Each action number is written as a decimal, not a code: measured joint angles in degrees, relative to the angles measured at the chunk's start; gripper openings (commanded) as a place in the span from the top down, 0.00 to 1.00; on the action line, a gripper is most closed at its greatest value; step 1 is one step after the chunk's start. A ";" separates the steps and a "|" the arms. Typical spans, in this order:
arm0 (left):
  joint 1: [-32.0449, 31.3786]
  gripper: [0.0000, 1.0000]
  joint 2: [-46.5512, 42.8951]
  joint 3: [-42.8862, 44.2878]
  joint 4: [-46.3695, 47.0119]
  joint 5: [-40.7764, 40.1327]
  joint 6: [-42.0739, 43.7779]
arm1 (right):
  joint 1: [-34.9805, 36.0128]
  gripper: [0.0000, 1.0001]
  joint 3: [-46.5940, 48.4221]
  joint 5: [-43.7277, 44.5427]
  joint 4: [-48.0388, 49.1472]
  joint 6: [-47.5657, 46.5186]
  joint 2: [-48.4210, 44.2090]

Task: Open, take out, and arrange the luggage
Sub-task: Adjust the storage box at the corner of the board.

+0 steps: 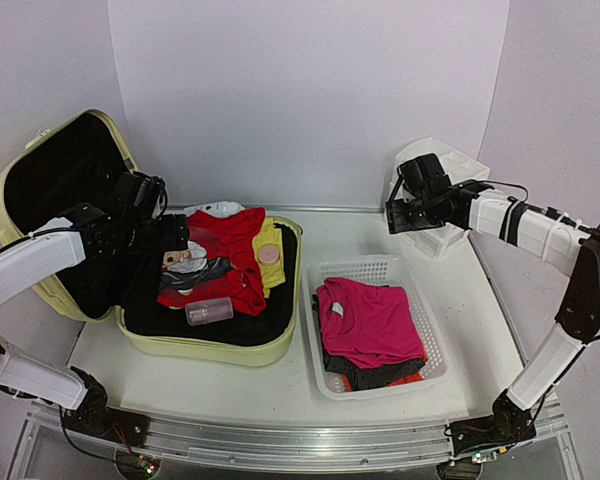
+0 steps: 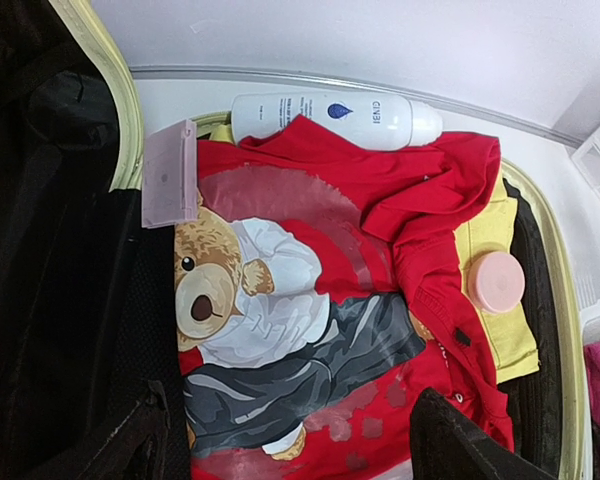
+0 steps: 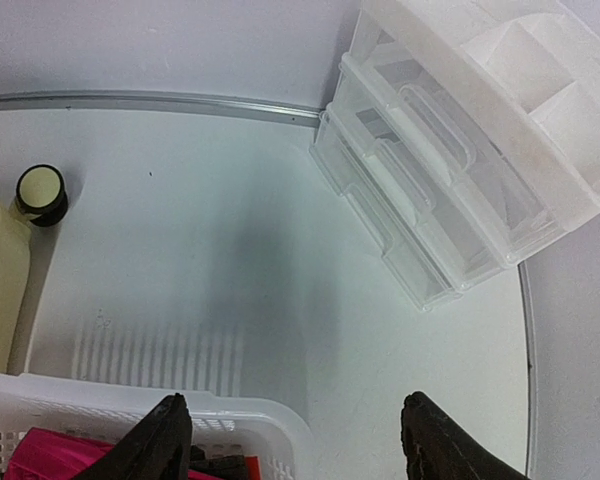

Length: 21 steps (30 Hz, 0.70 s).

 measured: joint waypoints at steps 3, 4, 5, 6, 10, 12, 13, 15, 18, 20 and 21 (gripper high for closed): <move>0.00 0.17 -0.07 0.00 0.52 -0.55 0.57 | 0.00 0.28 1.49 1.46 0.07 -2.58 0.68; 0.00 0.16 -0.15 0.00 0.72 -0.70 0.66 | 0.00 0.28 2.10 1.75 0.13 -3.72 0.98; 0.00 0.16 -0.24 0.00 0.87 -0.81 0.72 | 0.00 0.29 2.86 1.95 0.11 -4.96 1.44; 0.00 0.16 -0.35 0.00 0.92 -0.87 0.74 | 0.00 0.29 3.82 2.25 0.04 -6.38 2.03; 0.00 0.16 -1.11 0.00 1.25 -0.92 0.90 | 0.00 0.29 11.13 5.40 -1.11 -12.50 7.02; 0.00 0.16 -1.49 -0.02 1.33 -0.92 1.05 | 0.00 0.30 14.58 7.41 -1.36 -15.41 9.53; 0.00 0.16 -1.77 -0.15 1.38 -0.92 1.16 | 0.00 0.31 16.63 8.74 -1.88 -17.05 11.02; 0.00 0.16 -2.27 -0.70 1.75 -0.92 1.36 | 0.00 0.32 21.44 11.72 -2.64 -21.09 14.38; 0.00 0.16 -2.56 -1.11 1.77 -0.85 1.77 | 0.00 0.36 28.37 16.20 -3.32 -26.95 19.43; 0.00 0.16 -2.73 -1.31 1.81 -0.70 1.81 | -0.07 0.38 33.70 19.69 -3.72 -31.30 23.41; 0.00 0.16 -2.84 -1.44 1.79 -0.59 1.84 | -0.11 0.38 36.09 21.33 -3.69 -33.40 25.38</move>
